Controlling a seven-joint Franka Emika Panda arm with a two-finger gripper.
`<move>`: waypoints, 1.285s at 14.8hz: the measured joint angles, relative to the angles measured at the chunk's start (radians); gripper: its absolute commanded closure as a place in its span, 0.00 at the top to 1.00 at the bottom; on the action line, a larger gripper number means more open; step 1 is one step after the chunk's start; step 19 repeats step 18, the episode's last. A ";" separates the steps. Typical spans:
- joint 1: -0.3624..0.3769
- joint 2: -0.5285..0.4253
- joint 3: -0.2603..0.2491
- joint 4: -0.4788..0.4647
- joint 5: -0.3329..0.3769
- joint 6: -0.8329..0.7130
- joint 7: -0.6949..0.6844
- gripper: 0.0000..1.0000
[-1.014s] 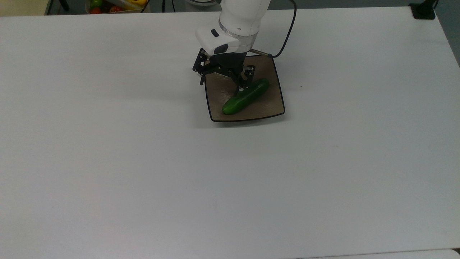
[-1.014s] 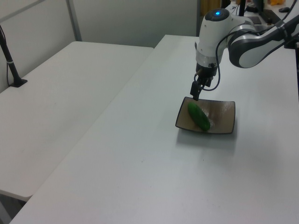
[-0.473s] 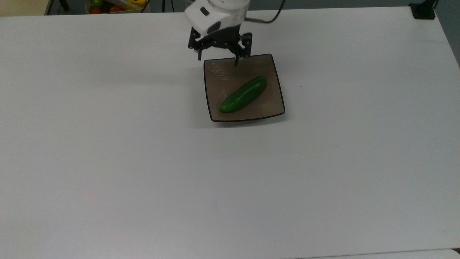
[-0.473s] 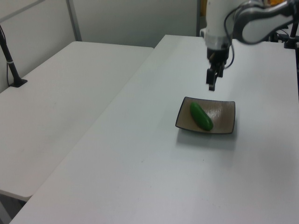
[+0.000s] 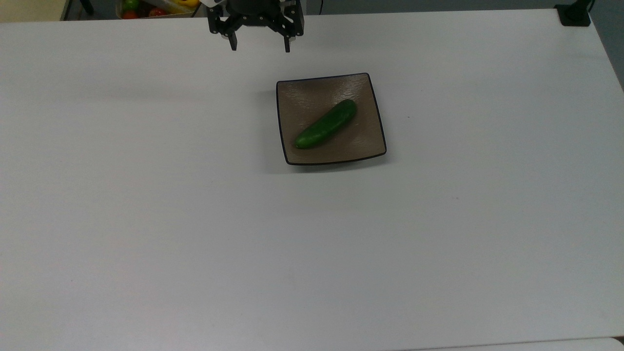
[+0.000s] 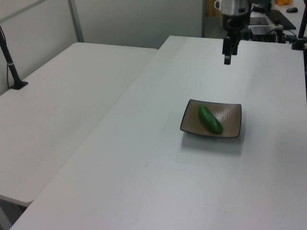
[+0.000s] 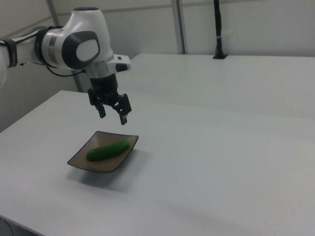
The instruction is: Cucumber placed on a ceramic plate
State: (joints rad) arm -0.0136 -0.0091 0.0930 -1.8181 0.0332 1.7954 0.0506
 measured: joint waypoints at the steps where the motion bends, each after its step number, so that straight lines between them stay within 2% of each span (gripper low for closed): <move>1: 0.000 0.000 -0.001 0.005 0.000 0.000 -0.002 1.00; 13: 0.000 -0.001 -0.003 0.037 0.000 0.000 0.021 1.00; 19: 0.022 -0.001 -0.040 0.039 0.000 0.000 0.021 1.00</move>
